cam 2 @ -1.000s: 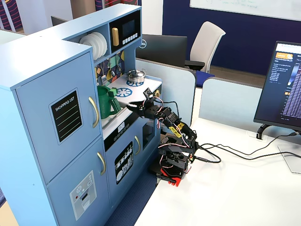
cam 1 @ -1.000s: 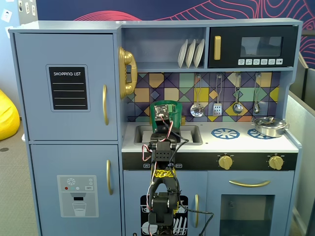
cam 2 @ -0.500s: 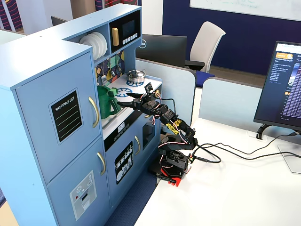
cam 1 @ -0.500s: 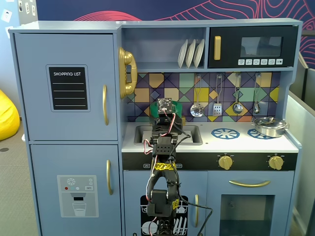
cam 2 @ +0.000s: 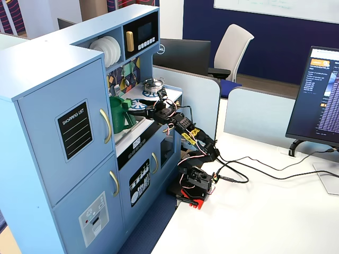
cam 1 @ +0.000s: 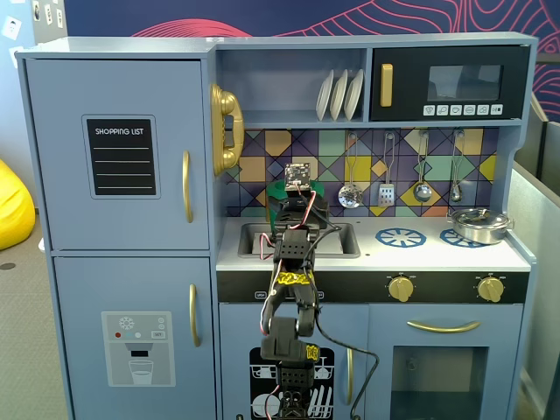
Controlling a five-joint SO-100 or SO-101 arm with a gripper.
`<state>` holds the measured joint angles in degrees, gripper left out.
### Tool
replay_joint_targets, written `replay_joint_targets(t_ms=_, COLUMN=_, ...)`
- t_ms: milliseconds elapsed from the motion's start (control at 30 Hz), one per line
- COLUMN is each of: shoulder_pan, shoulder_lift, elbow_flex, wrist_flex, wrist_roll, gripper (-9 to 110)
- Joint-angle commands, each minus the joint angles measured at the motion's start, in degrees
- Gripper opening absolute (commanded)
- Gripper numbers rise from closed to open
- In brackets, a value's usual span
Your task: Take off the lid from the green recipient and place it on the counter
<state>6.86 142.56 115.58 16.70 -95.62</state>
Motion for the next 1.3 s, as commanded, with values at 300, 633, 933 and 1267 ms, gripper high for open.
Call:
replay_joint_targets(t_ms=300, shoulder_pan=-0.62, shoulder_lift=-7.65, elbow_flex=-8.96, wrist_flex=-1.76, wrist_roll=0.97, gripper=41)
replay_joint_targets(t_ms=633, shoulder_pan=-1.41, shoulder_lift=-12.48, elbow_flex=-12.13, wrist_flex=-4.04, wrist_roll=0.88, gripper=40)
replay_joint_targets(t_ms=933, shoulder_pan=-2.2, shoulder_lift=-16.26, elbow_flex=-13.8, wrist_flex=-6.59, wrist_roll=-0.26, gripper=39)
replay_joint_targets(t_ms=1267, shoulder_pan=-2.37, shoulder_lift=-19.42, elbow_flex=-16.7, wrist_flex=-6.77, wrist_roll=-0.53, gripper=34)
